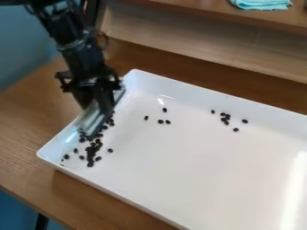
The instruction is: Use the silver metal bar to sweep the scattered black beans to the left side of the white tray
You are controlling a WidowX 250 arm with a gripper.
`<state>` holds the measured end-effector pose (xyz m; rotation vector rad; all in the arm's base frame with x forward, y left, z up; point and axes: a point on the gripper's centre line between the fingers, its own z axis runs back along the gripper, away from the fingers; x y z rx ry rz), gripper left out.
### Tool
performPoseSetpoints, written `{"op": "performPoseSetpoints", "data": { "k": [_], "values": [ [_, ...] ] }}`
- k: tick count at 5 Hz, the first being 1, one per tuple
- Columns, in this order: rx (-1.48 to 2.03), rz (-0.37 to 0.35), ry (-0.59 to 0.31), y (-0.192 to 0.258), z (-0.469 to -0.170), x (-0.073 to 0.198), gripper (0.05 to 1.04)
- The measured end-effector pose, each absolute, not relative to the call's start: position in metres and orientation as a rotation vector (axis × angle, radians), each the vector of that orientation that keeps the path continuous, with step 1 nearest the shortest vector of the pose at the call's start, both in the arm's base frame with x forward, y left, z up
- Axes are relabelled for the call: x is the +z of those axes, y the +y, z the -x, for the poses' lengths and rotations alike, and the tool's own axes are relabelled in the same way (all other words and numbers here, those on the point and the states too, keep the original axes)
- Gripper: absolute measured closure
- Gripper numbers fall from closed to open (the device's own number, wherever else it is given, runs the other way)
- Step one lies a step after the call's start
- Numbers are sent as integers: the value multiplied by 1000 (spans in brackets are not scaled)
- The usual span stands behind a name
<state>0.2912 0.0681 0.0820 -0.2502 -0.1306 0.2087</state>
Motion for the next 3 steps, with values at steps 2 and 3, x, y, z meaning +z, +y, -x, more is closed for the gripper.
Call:
{"op": "performPoseSetpoints", "data": {
  "k": [2, 3],
  "values": [
    [148, 309, -138, -26, -317, 108, 701],
    [101, 285, -133, -79, -328, 104, 701]
  ]
}}
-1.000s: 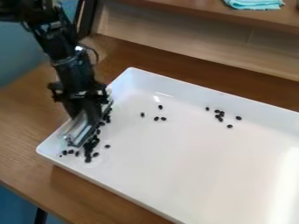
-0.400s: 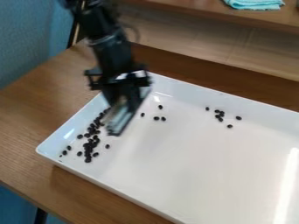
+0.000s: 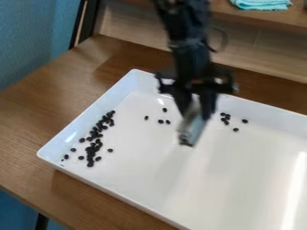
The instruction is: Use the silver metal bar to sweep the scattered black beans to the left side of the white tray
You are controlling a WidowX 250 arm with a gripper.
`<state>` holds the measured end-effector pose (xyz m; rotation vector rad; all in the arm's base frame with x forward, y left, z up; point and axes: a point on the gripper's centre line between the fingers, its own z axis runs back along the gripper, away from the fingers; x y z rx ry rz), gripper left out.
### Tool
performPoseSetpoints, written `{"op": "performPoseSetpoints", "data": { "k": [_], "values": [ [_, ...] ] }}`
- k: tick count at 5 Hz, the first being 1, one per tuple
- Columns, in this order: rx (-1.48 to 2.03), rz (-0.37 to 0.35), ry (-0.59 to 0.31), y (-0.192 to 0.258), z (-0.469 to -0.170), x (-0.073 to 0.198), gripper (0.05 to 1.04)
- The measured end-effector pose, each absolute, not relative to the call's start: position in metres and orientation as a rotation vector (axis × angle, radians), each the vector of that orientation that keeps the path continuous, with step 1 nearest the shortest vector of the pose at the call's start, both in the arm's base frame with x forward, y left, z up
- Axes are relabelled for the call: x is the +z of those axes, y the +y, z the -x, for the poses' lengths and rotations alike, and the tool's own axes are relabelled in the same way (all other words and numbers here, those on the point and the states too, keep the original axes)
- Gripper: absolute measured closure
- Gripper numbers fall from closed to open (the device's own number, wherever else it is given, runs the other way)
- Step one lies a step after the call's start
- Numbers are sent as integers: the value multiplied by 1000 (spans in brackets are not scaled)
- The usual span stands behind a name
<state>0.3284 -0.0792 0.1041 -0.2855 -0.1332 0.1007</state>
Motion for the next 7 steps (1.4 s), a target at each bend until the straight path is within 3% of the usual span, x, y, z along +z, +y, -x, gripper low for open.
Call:
{"op": "performPoseSetpoints", "data": {
  "k": [3, 5, 7],
  "values": [
    [85, 210, -136, -137, -363, 74, 701],
    [91, 164, -131, -149, -377, 48, 701],
    [106, 140, -150, -148, -383, 41, 701]
  ]
}}
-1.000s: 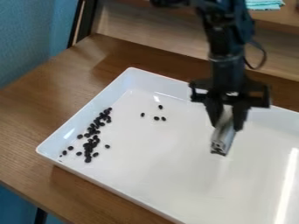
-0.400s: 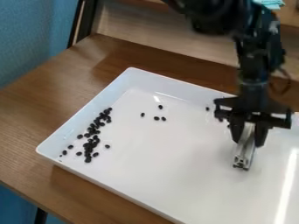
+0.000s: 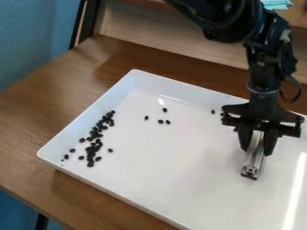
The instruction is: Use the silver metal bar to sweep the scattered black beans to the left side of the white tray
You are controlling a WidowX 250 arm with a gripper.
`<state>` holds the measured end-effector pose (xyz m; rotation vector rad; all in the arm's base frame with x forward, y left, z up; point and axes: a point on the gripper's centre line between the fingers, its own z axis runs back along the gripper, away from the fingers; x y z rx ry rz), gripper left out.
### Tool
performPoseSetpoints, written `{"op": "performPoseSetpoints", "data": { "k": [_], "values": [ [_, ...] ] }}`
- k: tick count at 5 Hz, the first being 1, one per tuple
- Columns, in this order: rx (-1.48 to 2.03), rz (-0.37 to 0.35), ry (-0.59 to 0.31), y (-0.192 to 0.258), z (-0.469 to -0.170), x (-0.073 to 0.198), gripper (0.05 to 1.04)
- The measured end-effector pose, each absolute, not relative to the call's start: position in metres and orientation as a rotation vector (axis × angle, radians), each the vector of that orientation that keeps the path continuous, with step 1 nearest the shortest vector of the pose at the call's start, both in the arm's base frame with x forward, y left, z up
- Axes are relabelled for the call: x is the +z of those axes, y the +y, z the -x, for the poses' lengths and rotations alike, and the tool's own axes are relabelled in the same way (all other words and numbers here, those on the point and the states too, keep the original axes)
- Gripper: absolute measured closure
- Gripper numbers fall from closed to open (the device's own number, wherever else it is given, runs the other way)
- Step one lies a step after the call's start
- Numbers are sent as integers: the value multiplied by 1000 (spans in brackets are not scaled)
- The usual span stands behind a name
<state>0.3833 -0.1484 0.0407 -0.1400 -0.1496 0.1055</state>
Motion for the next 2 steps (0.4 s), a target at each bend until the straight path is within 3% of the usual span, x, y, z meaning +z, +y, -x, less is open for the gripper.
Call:
{"op": "performPoseSetpoints", "data": {
  "k": [2],
  "values": [
    [150, 154, -154, -130, -388, 39, 701]
  ]
}}
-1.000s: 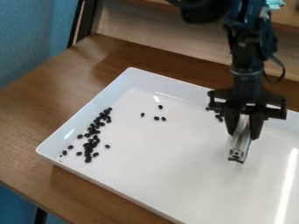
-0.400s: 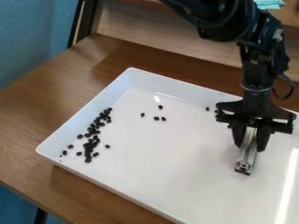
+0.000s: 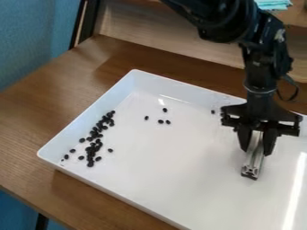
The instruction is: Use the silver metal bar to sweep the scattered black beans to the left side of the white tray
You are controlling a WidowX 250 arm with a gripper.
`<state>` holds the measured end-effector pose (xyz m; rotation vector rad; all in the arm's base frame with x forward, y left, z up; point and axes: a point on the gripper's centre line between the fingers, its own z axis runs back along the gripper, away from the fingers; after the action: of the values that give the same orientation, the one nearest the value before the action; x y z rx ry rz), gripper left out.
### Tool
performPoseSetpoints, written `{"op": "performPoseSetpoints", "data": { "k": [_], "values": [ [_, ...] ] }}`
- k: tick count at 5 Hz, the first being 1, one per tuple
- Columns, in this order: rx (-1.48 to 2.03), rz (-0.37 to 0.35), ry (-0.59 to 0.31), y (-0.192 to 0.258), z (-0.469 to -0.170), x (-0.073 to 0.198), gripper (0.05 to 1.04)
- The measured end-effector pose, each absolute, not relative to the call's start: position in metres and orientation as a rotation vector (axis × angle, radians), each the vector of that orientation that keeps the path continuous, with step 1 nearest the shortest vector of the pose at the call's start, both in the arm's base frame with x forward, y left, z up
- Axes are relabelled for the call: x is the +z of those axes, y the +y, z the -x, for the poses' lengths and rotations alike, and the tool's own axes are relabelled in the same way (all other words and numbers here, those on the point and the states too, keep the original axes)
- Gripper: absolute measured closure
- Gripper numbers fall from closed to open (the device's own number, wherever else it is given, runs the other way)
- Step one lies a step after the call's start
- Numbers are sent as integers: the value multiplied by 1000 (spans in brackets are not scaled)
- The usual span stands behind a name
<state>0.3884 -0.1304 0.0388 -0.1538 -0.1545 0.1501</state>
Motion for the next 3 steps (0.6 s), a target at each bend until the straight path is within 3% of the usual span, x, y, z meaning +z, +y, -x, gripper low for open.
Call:
{"op": "performPoseSetpoints", "data": {
  "k": [3],
  "values": [
    [148, 159, -184, -107, -388, 36, 701]
  ]
}}
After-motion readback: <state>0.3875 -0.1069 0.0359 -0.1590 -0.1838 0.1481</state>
